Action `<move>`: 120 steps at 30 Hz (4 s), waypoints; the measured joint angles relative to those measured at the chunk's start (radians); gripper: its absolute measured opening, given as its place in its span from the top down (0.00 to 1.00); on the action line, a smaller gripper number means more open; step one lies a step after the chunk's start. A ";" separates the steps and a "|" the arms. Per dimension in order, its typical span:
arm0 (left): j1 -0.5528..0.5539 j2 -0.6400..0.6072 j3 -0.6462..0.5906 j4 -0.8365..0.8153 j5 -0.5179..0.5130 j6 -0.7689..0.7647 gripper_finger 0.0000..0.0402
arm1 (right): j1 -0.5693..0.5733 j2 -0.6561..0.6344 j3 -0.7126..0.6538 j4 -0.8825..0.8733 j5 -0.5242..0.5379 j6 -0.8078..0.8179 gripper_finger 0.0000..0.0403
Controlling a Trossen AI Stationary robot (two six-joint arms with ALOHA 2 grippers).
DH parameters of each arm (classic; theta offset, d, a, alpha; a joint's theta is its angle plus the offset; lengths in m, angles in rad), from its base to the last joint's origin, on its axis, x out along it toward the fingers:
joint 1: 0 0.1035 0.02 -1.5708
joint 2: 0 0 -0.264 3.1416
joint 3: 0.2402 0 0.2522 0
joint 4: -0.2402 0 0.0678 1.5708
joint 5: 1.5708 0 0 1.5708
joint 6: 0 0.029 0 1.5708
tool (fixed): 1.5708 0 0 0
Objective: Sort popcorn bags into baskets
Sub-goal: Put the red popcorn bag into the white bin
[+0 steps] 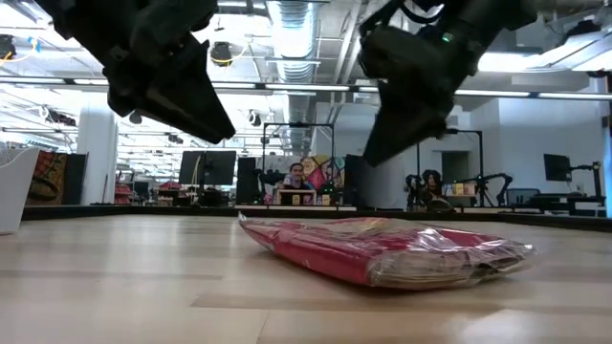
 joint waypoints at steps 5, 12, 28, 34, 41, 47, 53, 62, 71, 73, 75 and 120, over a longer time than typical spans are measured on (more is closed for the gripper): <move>0.000 0.000 0.000 -0.030 -0.032 -0.003 0.68 | -0.019 -0.006 0.000 0.001 -0.069 -0.645 0.70; 0.001 0.000 0.000 -0.033 -0.049 -0.028 0.68 | -0.041 0.036 0.033 -0.009 -0.337 -0.983 0.69; 0.039 0.001 0.002 -0.039 -0.011 -0.090 0.68 | -0.085 0.313 0.245 0.022 -0.414 -1.059 0.27; 0.037 0.001 -0.003 -0.074 0.018 -0.107 0.68 | -0.079 0.365 0.262 -0.019 -0.424 -1.077 0.35; 0.036 0.001 -0.006 -0.117 0.017 -0.146 0.68 | -0.098 0.376 0.258 -0.065 -0.311 -0.806 0.72; 0.036 0.001 -0.006 -0.133 0.016 -0.166 0.68 | -0.184 0.324 0.227 -0.130 -0.230 -0.480 0.97; 0.019 0.006 -0.006 -0.164 0.013 -0.213 0.68 | -0.235 0.223 0.148 -0.121 -0.227 -0.381 0.78; 0.020 0.013 -0.007 -0.184 -0.041 -0.263 0.68 | -0.292 0.099 0.128 -0.033 -0.213 -0.505 0.37; 0.021 0.013 -0.007 -0.181 -0.045 -0.271 0.68 | -0.333 0.266 0.130 0.122 -0.345 -0.715 0.29; 0.021 0.013 -0.007 -0.181 -0.042 -0.273 0.68 | -0.333 0.301 0.130 0.143 -0.347 -0.727 0.30; 0.021 0.013 -0.007 -0.181 -0.042 -0.272 0.68 | -0.333 0.318 0.133 0.142 -0.349 -0.736 0.33; -0.056 -0.079 -0.061 -0.009 -0.391 -0.132 0.66 | -0.008 0.080 0.130 0.421 0.420 -1.054 0.99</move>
